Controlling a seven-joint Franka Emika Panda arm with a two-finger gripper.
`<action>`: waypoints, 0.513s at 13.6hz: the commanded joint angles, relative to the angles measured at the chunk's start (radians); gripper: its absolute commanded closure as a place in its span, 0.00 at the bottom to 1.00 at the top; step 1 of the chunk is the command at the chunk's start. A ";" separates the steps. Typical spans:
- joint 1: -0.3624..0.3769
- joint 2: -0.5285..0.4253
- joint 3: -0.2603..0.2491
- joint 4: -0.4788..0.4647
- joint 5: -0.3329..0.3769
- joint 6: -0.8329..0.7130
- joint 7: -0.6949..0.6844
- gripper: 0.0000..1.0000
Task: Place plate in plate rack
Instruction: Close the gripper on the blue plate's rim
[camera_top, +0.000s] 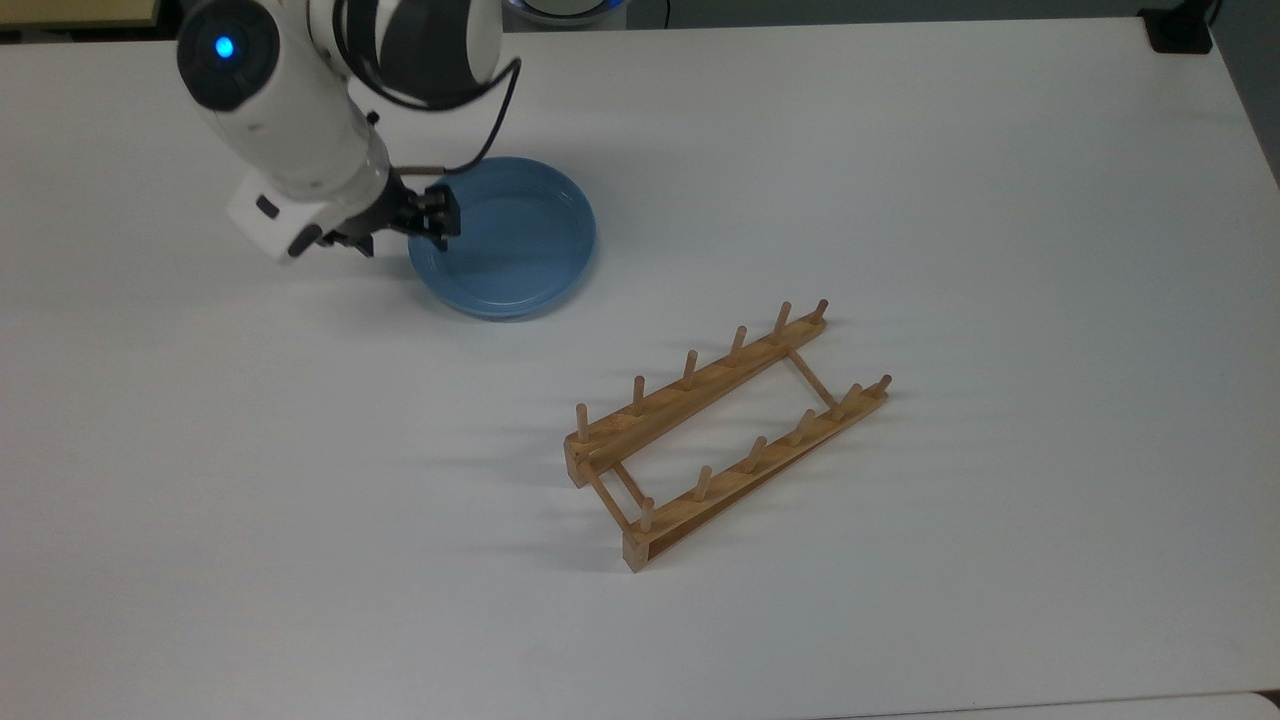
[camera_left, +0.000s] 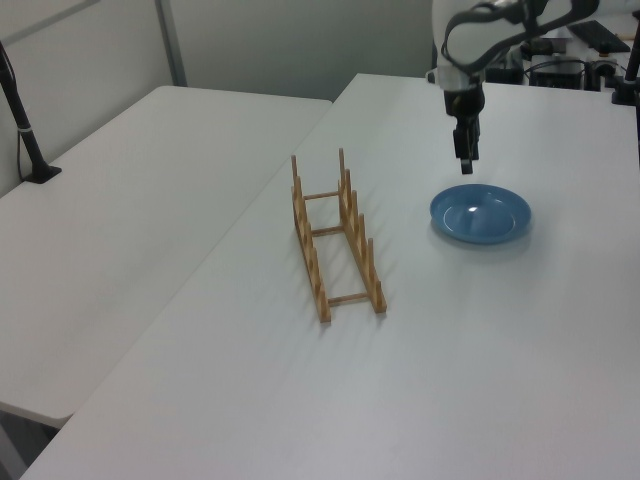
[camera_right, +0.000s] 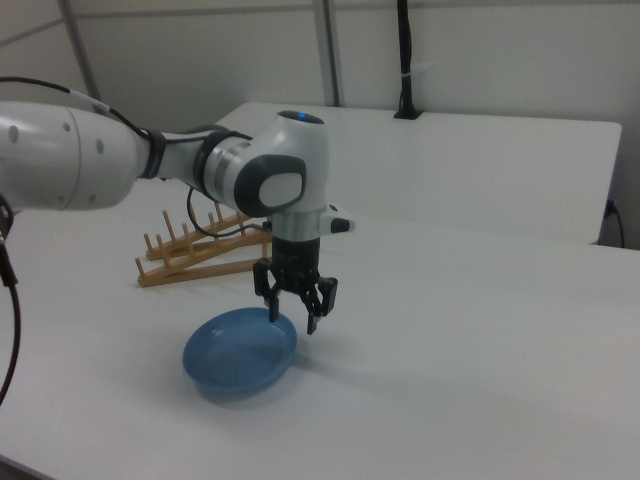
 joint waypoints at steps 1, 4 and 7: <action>0.024 0.043 -0.009 0.002 -0.040 0.040 -0.016 0.40; 0.029 0.058 -0.001 -0.004 -0.041 0.065 -0.013 0.50; 0.039 0.071 0.005 -0.004 -0.041 0.072 -0.010 0.55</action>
